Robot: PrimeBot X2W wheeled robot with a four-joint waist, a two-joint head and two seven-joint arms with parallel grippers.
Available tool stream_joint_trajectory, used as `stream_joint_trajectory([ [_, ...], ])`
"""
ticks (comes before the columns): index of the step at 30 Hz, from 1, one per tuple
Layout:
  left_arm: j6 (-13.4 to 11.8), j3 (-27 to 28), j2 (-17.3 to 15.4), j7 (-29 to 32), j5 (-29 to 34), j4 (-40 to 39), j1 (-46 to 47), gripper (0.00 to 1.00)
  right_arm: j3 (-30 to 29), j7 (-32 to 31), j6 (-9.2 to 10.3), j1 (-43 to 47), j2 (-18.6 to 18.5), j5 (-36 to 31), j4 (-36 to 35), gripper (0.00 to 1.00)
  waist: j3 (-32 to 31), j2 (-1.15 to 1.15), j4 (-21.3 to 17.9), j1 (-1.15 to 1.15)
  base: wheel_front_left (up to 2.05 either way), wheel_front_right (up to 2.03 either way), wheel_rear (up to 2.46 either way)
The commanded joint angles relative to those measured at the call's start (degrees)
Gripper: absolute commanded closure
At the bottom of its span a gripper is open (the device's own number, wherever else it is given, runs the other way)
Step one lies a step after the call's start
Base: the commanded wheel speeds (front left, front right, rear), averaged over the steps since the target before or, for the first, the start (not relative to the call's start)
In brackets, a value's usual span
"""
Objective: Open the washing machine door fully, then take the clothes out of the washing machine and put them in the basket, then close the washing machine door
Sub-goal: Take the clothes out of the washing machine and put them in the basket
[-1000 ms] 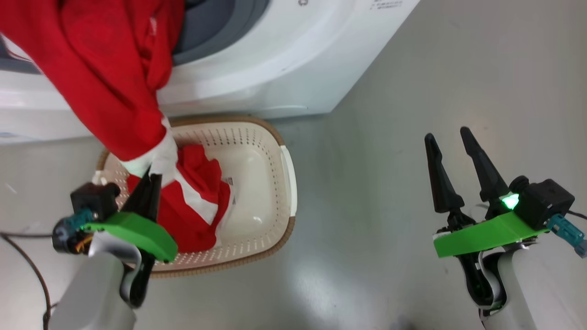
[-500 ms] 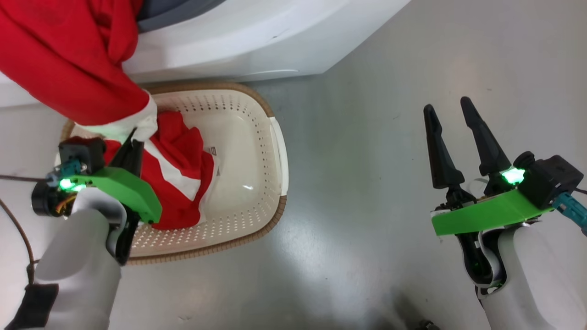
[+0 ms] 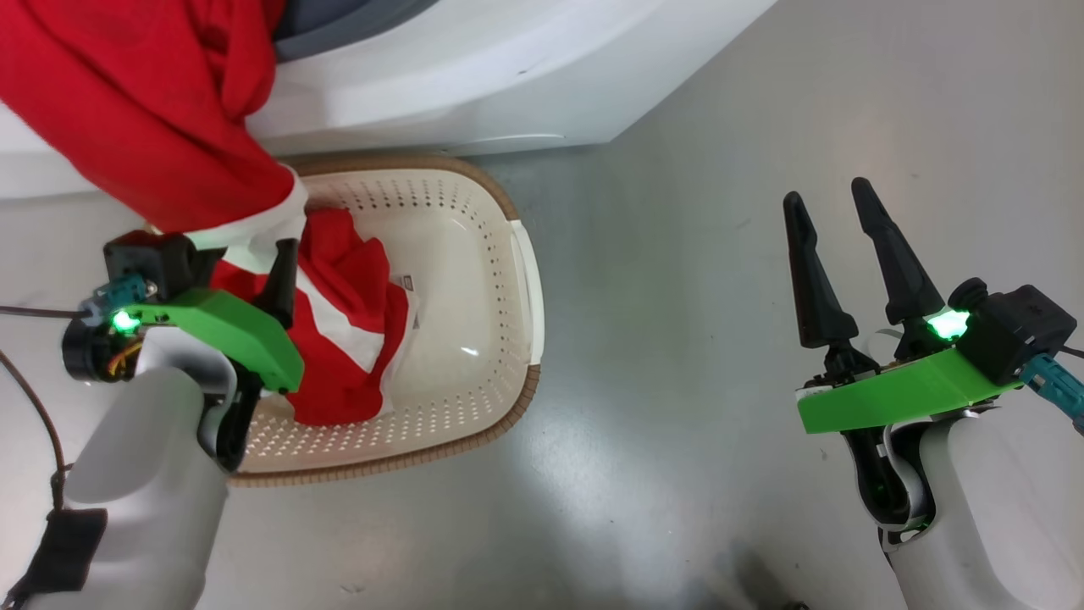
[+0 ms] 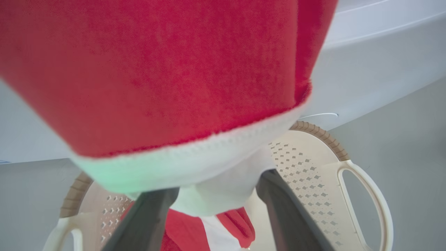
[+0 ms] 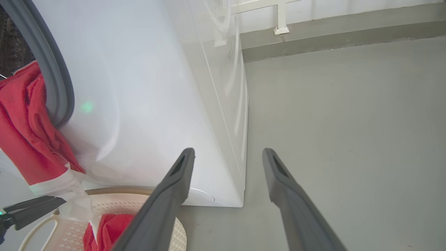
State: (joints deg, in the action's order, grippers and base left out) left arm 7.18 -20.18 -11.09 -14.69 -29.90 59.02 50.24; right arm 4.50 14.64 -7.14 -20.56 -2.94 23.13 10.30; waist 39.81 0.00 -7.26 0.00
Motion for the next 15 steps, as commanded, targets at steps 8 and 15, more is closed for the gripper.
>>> stream_joint_trajectory([
  [8, 0.31, 4.43, -1.29, -0.30, -0.04, -8.09, -6.83, 0.00, 0.58, 0.36, -0.35, 1.20, 0.06, -1.47, -0.45, 0.00, -3.61, 0.00, 2.22, 0.00, 0.00, 0.00, 0.00],
  [15, 0.31, 7.87, -0.34, -0.30, 1.67, -13.70, -10.81, 0.00, 0.48, 0.36, -0.35, 2.15, 0.06, -2.12, 0.27, 0.00, -6.28, 0.00, 3.60, 0.00, 0.00, 0.00, 0.00],
])
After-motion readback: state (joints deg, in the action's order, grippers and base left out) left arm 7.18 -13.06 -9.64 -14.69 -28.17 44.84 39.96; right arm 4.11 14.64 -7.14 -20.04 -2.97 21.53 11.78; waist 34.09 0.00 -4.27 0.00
